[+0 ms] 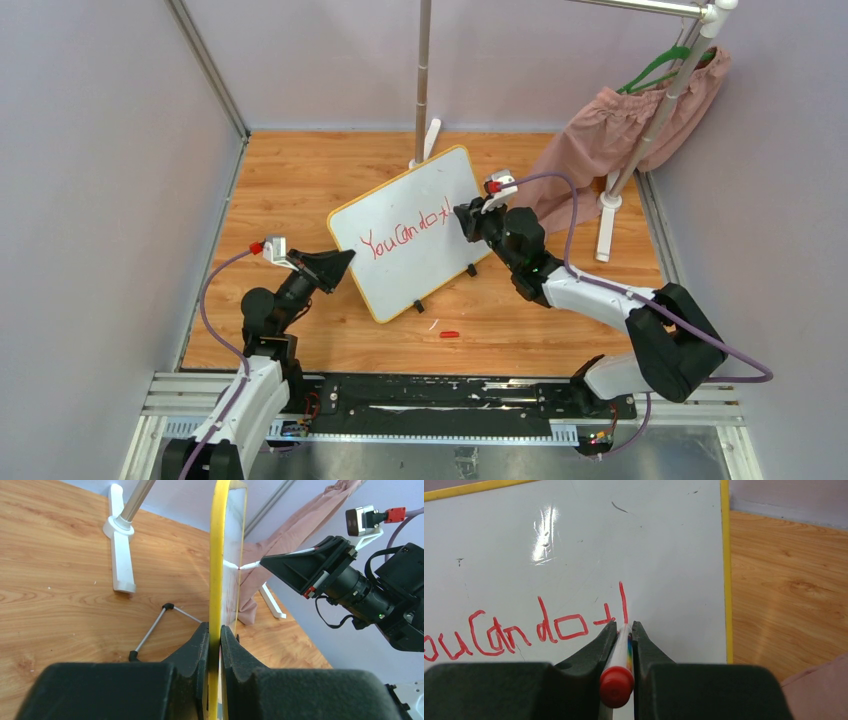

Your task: Write a sentence on the whiteboard

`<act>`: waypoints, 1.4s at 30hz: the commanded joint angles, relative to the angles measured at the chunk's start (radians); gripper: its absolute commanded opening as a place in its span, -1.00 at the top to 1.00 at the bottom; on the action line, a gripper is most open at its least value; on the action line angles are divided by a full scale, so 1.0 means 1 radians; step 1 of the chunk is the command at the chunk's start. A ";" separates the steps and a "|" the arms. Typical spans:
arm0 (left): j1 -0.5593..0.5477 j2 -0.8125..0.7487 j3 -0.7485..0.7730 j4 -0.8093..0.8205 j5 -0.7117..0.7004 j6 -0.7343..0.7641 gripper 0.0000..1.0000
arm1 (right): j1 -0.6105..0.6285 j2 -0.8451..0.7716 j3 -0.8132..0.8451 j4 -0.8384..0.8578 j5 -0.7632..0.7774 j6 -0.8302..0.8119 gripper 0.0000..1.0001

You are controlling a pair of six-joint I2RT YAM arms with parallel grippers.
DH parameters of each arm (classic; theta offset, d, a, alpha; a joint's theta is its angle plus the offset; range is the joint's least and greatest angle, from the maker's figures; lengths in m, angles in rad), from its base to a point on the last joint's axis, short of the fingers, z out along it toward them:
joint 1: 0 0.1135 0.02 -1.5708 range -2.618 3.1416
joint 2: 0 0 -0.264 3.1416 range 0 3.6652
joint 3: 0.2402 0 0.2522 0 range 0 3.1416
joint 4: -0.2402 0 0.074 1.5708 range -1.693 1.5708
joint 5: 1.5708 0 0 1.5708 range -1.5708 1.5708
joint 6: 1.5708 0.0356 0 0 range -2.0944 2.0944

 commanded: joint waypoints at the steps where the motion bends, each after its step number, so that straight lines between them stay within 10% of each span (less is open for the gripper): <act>1: -0.007 0.001 -0.157 -0.016 -0.008 0.044 1.00 | -0.008 -0.012 -0.013 -0.005 -0.011 0.010 1.00; 42: -0.009 0.003 -0.157 -0.017 -0.010 0.044 1.00 | -0.045 -0.027 0.058 -0.018 -0.009 -0.020 1.00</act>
